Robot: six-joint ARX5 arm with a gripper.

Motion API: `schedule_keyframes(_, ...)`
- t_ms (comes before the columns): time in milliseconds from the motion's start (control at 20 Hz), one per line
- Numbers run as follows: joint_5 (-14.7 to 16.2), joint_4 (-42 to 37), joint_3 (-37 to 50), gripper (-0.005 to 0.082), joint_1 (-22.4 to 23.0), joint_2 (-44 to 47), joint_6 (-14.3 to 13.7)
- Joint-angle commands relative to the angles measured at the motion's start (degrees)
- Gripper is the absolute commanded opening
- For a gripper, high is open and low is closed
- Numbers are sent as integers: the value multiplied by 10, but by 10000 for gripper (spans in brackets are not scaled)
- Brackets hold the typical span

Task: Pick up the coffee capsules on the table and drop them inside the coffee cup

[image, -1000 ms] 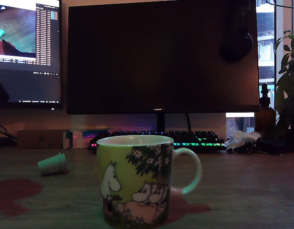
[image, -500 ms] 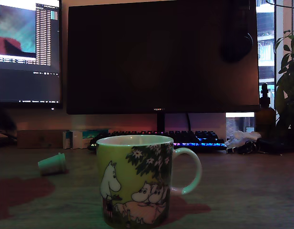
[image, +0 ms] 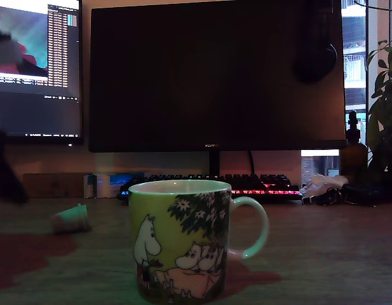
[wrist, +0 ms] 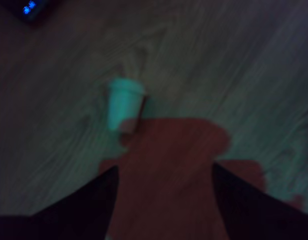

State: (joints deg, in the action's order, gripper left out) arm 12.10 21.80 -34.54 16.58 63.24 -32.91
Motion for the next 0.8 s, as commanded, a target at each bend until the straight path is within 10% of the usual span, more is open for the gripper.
schedule_keyframes(0,8,28,-19,531,-6,2,-8)
schedule_keyframes(750,35,161,-193,530,-42,151,-54)
